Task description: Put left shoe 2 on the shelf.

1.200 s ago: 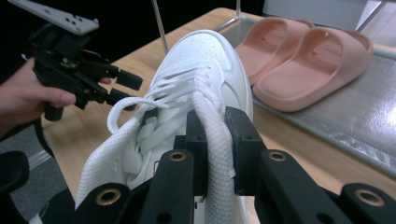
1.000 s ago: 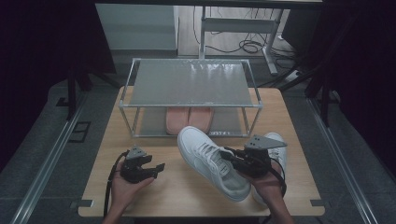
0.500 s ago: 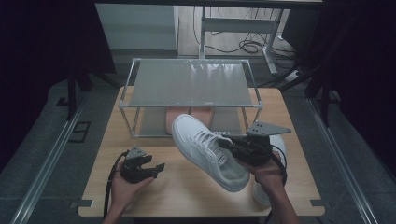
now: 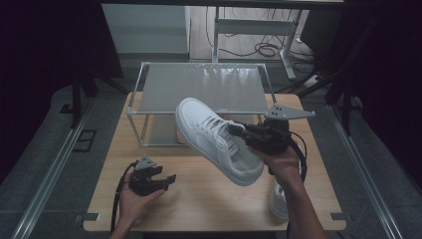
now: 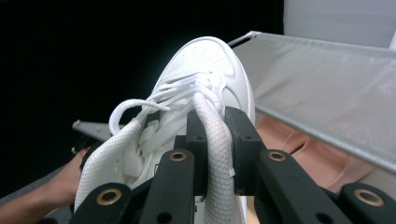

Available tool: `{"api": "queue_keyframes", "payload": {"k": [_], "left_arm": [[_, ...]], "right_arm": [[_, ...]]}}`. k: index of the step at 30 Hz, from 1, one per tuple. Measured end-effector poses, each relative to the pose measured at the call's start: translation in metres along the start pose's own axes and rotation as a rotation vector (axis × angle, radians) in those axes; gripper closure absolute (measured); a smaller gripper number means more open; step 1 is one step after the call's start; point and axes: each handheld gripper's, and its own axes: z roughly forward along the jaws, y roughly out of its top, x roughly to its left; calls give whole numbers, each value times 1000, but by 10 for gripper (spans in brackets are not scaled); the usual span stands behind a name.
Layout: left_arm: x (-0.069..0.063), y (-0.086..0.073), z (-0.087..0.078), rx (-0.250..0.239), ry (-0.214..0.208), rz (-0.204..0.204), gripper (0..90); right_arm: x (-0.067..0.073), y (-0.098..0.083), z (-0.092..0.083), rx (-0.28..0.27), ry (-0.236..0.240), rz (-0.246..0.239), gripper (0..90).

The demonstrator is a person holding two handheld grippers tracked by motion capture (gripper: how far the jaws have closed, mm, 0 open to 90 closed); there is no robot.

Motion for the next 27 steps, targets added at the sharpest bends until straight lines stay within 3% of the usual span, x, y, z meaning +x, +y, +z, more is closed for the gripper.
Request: {"api": "queue_keyframes", "payload": {"k": [11,27], "left_arm": [[1,0,0,-2,-2,-4,346],[1,0,1,4,-9,0,345]], "right_arm": [[-15,28,22,-14,-28,30,812],[-45,59,54,-2,-110,78,812]]}}
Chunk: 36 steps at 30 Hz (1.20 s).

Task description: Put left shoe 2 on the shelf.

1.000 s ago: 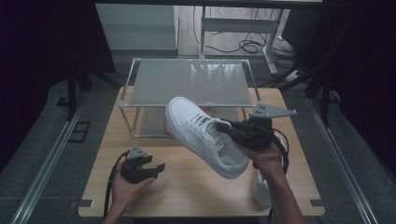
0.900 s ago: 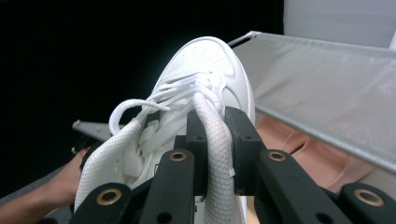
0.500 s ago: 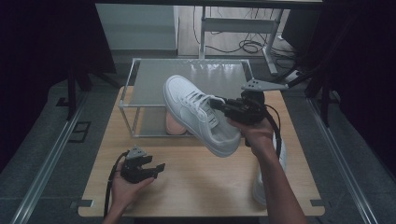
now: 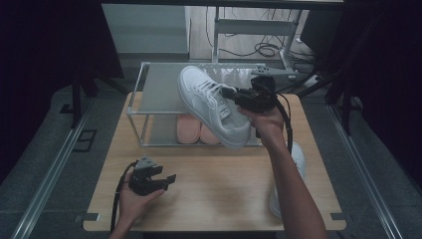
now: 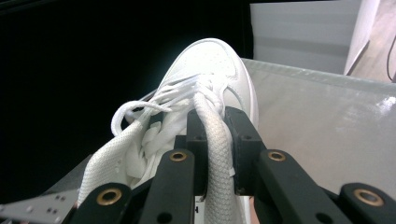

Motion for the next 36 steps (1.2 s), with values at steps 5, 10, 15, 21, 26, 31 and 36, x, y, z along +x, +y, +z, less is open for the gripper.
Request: {"api": "queue_keyframes", "payload": {"k": [5,10,15,21,26,31,36], "left_arm": [[0,0,0,-4,-1,-6,345],[1,0,-2,-17,3,-11,347],[2,0,-3,-18,0,-11,347],[3,0,-3,-16,-2,-14,347],[5,0,-5,-21,-4,-17,347],[5,0,-6,-20,-8,-22,347],[5,0,-6,-28,-8,-26,347]], "right_arm": [[-8,9,12,5,-18,27,812],[-16,17,26,12,-36,60,812],[-23,24,39,2,-64,94,812],[-31,33,55,5,-97,122,812],[-38,40,69,10,-125,152,812],[-38,46,81,9,-167,167,812],[-39,50,92,9,-194,189,812]]}}
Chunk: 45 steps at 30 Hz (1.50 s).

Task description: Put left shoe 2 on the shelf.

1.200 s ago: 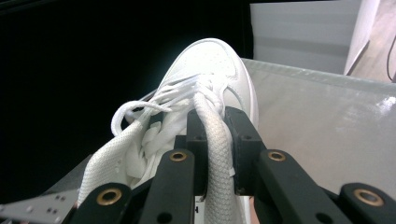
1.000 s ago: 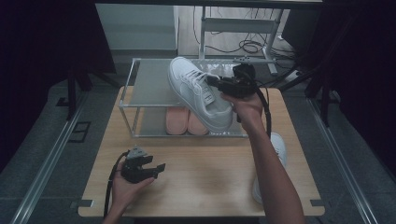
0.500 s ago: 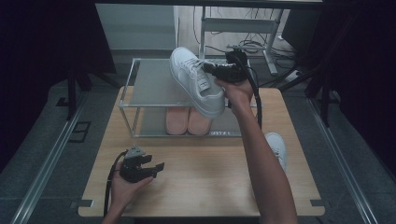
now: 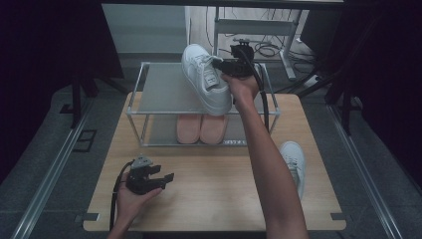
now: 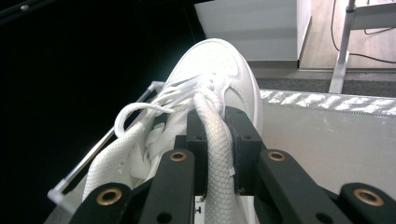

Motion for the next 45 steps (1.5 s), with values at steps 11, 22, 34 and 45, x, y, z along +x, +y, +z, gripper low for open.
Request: {"api": "queue_keyframes", "payload": {"k": [11,22,34,45], "left_arm": [[2,0,0,1,3,1,347],[4,-1,0,5,5,-1,347],[1,-1,0,-6,7,11,352],[1,-1,-2,-15,19,14,356]], "right_arm": [[7,0,31,-21,-70,70,811],[6,-6,66,-19,-161,112,805],[3,-11,60,-18,-131,41,549],[-2,-24,13,-34,-73,-79,647]]}}
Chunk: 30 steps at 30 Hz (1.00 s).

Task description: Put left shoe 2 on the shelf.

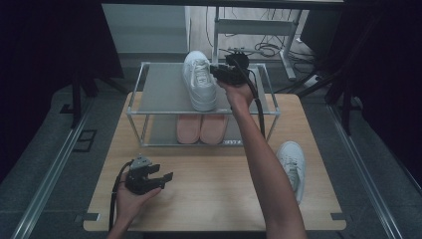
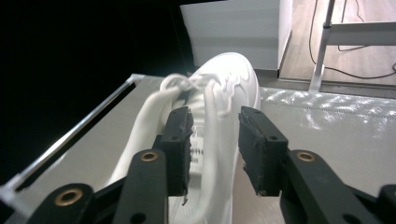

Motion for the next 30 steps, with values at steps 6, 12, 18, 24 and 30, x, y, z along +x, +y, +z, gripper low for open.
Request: {"api": "queue_keyframes", "payload": {"k": [6,12,18,24,30], "left_arm": [[0,1,-2,-5,5,5,356],[0,0,-1,2,7,7,356],[-2,1,-1,3,6,10,355],[-3,1,0,4,6,14,355],[-4,0,0,5,6,12,355]], "right_arm": [[-9,-12,-13,9,37,-14,705],[-18,-25,-21,16,54,-11,755],[-27,-38,-27,27,73,-5,824],[-31,-48,-29,48,79,-24,870],[-34,-55,-27,63,85,-31,897]]}}
